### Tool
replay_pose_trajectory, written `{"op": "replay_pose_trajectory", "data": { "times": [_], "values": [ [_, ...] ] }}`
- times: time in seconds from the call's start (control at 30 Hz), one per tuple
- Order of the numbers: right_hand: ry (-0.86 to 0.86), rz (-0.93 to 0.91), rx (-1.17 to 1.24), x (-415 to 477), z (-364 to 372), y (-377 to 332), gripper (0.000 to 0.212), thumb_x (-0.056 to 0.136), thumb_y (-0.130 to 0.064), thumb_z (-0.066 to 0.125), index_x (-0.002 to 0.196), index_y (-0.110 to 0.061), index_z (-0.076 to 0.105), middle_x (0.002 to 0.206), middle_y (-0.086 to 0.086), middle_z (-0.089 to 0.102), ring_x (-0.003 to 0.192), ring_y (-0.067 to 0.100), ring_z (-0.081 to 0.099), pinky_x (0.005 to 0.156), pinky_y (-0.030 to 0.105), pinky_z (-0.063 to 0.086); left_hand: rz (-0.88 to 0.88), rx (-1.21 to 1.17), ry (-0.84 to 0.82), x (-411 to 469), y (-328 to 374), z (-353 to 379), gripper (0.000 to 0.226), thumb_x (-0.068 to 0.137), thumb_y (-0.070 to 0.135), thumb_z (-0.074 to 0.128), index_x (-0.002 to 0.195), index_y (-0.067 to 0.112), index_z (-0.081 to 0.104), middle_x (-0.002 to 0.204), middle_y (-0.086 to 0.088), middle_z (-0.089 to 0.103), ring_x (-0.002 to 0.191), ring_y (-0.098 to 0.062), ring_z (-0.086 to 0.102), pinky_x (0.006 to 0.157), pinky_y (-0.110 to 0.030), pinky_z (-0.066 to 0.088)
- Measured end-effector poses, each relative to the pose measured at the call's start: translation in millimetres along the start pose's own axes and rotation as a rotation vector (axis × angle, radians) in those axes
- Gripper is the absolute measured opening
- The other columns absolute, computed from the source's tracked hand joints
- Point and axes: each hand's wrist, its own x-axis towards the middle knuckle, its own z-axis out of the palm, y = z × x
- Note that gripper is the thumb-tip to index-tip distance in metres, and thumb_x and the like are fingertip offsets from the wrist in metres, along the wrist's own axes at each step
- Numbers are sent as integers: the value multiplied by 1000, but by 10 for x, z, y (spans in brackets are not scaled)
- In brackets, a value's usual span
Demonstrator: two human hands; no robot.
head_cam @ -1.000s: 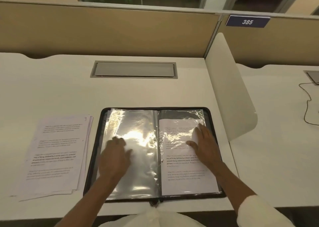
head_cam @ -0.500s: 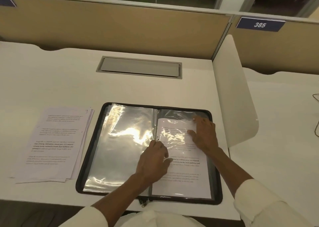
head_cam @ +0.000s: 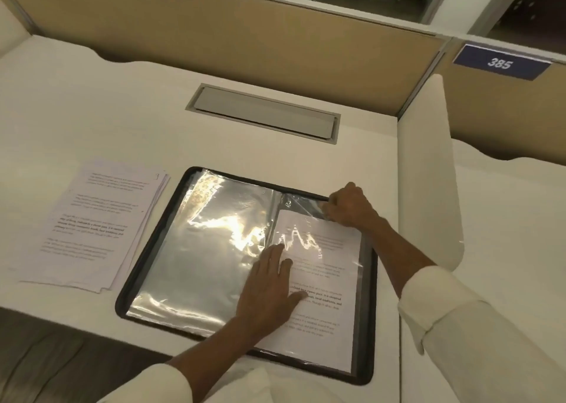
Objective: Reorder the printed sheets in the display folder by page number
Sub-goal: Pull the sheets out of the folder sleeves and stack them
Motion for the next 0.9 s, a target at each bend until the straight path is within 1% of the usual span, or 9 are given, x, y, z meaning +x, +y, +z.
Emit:
{"op": "replay_pose_trajectory", "data": {
  "times": [0.07, 0.13, 0.2, 0.27, 0.37, 0.63, 0.73, 0.83, 0.9],
  "values": [
    [-40, 44, -64, 154, -150, -84, 32, 81, -38, 73, 71, -12, 58, 105, 12, 63, 96, 26, 59, 76, 36, 54, -27, -54, 31, -131, -15, 53, 87, 94, 79, 47, 151, 13, 41, 172, -15, 22, 159, -34, 21, 125, -47, 32],
    [-73, 42, -111, 225, -312, -180, 16, 67, -15, 82, 73, -11, 68, 93, 9, 73, 86, 22, 67, 70, 35, 60, -27, -90, 40, -221, -53, 57, 92, 94, 81, 47, 154, 12, 35, 174, -15, 16, 161, -33, 16, 125, -46, 32],
    [-181, 4, -101, 274, -437, -225, 20, 61, -4, 89, 74, -13, 76, 81, 2, 77, 79, 17, 72, 65, 30, 61, -12, -94, 54, -282, -95, 47, 95, 94, 81, 48, 155, 9, 38, 174, -15, 14, 161, -31, 15, 124, -47, 36],
    [-289, -51, -94, 327, -506, -231, 20, 66, -4, 92, 75, -13, 77, 78, 0, 79, 76, 13, 74, 54, 18, 52, 9, -79, 68, -343, -122, 46, 97, 94, 83, 49, 152, 6, 45, 174, -17, 17, 161, -32, 17, 123, -48, 38],
    [-375, -102, -115, 415, -575, -264, 19, 68, -4, 93, 75, -14, 79, 76, 0, 79, 72, 10, 74, 52, 14, 50, 36, -70, 77, -413, -134, 69, 98, 93, 83, 51, 150, 3, 48, 173, -19, 19, 162, -34, 16, 121, -51, 42],
    [-615, -64, -57, 491, -760, -421, 27, 79, 4, 78, 92, -19, 85, 94, 13, 81, 78, 16, 74, 84, 37, 62, 10, -94, 61, -409, -135, 17, 107, 89, 87, 52, 155, 3, 43, 175, -15, 14, 163, -30, 9, 120, -51, 42],
    [-664, 1, -79, 493, -773, -477, 32, 79, 7, 68, 92, -17, 85, 96, 9, 81, 75, 16, 72, 75, 36, 58, 5, -118, 73, -413, -141, 13, 109, 88, 87, 54, 156, 3, 41, 176, -13, 12, 163, -28, 9, 121, -50, 42],
    [-670, 57, -71, 490, -756, -492, 28, 71, -10, 70, 96, -7, 83, 87, 11, 75, 75, 24, 67, 68, 35, 56, -1, -132, 86, -415, -150, 29, 108, 88, 87, 55, 156, 3, 41, 176, -11, 13, 163, -28, 12, 120, -47, 44],
    [-679, 86, -48, 493, -734, -478, 18, 73, -11, 73, 86, -2, 81, 82, 13, 71, 73, 26, 65, 70, 38, 58, -2, -126, 91, -414, -155, 43, 108, 88, 87, 54, 156, 3, 42, 175, -11, 15, 163, -28, 14, 120, -47, 44]
  ]
}}
